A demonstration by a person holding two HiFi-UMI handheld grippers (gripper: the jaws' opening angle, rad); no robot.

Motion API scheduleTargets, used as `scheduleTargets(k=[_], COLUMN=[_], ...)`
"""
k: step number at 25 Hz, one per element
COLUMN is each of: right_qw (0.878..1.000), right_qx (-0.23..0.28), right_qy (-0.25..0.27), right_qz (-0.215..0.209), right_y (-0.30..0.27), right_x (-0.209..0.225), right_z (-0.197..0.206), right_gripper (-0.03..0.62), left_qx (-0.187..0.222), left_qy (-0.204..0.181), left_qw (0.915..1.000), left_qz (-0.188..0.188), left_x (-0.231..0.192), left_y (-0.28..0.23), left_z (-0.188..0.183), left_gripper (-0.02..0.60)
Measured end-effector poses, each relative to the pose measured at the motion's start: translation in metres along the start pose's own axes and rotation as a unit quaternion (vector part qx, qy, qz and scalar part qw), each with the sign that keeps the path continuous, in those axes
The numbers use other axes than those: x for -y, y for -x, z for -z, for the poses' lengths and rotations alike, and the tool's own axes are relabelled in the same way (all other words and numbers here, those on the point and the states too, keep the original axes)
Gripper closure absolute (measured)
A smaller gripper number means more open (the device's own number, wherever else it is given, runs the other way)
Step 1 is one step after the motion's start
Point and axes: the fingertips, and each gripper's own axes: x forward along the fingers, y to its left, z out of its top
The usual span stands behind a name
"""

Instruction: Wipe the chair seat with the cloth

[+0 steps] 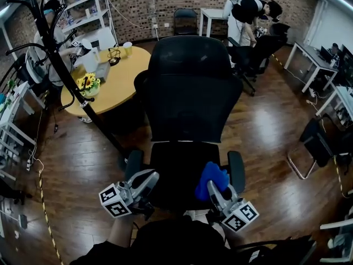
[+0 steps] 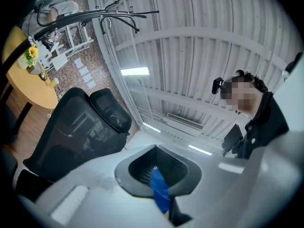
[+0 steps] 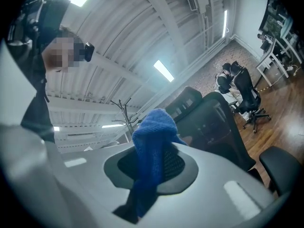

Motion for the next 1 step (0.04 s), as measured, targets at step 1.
scheduleTargets(k=[1], right_qw=[1.0], right_qx=[0.001], right_qy=[-0.001], right_qz=[0.005], right_y=[0.0057], right_x=[-0.0007], right_z=[0.0033], right_gripper=[0.533], left_qx=[-0.002], left_qy=[0.0], left_qw=[1.0], left_qz=[0.004], left_x=[0.0041], left_y=[0.0009], left_z=[0.0029], left_gripper=[0.589])
